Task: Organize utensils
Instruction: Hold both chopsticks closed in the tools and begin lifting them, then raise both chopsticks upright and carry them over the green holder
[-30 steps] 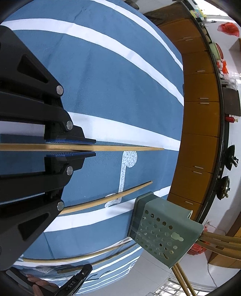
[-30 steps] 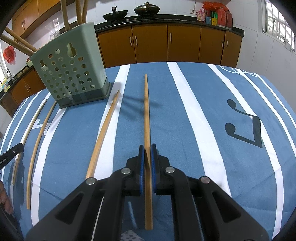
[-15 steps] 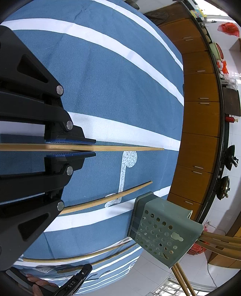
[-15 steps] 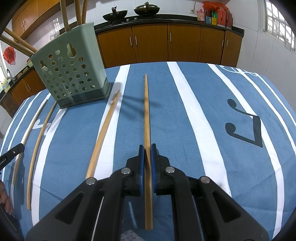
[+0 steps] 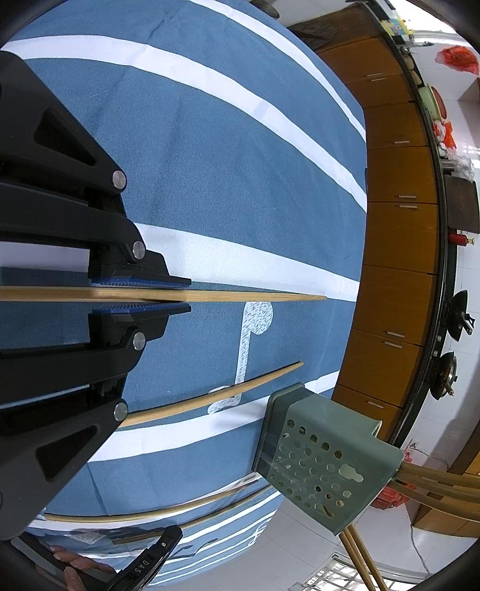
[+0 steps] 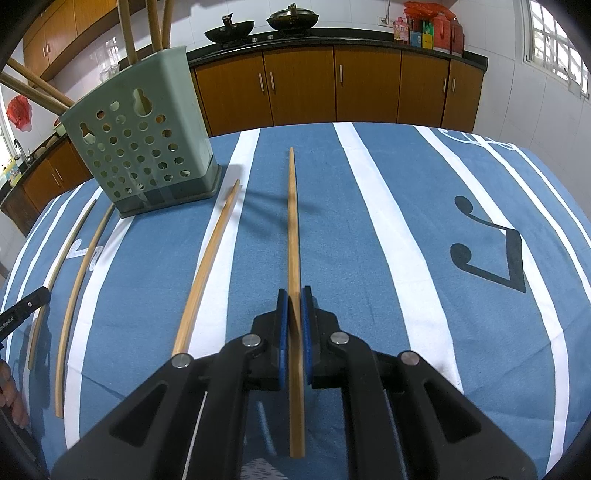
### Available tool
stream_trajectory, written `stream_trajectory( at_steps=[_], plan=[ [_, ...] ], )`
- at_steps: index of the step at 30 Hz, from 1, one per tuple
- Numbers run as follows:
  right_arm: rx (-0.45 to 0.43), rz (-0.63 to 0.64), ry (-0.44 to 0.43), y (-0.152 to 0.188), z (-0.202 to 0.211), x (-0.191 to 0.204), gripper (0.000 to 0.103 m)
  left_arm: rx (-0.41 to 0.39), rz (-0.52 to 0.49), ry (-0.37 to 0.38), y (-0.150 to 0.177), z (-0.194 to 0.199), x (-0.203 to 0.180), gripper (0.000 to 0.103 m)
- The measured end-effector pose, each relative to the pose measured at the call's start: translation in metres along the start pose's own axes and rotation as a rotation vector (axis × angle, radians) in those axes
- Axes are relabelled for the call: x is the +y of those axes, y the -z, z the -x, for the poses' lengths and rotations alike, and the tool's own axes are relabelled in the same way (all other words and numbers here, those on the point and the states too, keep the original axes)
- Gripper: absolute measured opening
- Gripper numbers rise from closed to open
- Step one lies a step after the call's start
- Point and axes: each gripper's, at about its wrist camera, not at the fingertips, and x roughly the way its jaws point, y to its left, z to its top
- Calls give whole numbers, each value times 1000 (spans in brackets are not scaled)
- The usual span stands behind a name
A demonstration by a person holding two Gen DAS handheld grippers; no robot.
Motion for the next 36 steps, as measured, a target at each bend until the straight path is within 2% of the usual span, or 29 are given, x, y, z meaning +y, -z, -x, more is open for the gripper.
stream_trajectory(
  at_steps=[6,16,20,26,36],
  plan=[
    [3,28,4,13,11,2,9,10,-82,-33,12,9,-9,9],
    [6,28,-1,16,15,0,8,15,-129,-59,21,15,-13,8],
    [-44,17,-13,11,33,-6,8,28,-133,-56,17,20,-11,8],
    [-165,-6,-16,-10,71,-16,8,-62,-123,-34,0,53,-6,8],
    [-371,-31,-40,-39,128,-19,8,-256,-78,50,-39,118,-4,8]
  ],
)
